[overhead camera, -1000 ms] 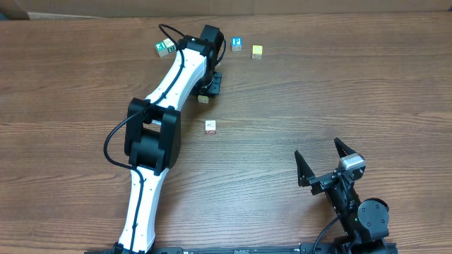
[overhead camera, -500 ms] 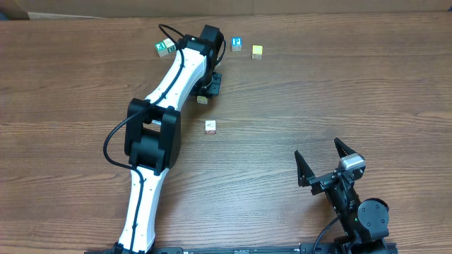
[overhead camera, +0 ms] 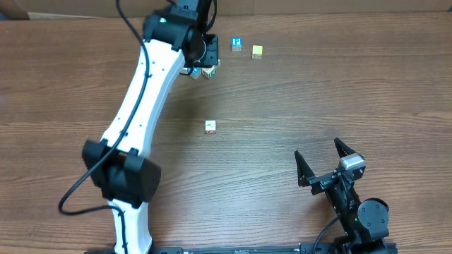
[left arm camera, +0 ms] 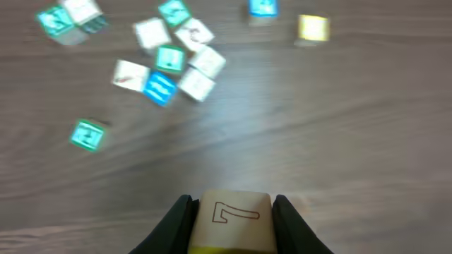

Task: Form a horizontal line
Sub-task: 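Lift the L block and carry it toward the placed D block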

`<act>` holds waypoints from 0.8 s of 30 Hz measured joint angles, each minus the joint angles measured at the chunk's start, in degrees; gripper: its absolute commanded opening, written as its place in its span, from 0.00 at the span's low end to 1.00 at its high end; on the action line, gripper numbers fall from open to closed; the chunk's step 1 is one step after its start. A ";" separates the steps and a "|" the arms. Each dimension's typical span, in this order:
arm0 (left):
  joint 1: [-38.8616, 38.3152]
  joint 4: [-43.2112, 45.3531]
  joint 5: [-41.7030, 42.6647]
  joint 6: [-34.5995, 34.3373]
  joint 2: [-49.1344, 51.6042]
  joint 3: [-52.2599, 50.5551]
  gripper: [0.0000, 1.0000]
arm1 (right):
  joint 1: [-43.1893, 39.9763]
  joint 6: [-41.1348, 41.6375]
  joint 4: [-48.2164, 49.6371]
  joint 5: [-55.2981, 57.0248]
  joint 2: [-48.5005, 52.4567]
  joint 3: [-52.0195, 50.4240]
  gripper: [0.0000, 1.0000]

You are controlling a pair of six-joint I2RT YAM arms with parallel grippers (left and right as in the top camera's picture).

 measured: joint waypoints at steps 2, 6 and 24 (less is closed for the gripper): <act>-0.57 -0.66 2.99 -0.20 -0.13 0.04 0.04 | 0.00 0.04 0.00 0.00 0.00 0.00 1.00; -1.73 -1.16 8.83 -0.66 0.57 -0.68 0.04 | 0.00 0.00 0.00 0.00 0.00 0.00 1.00; -8.22 -3.87 14.25 -1.05 0.68 -1.09 0.04 | 0.00 0.00 -0.02 0.00 0.00 0.00 1.00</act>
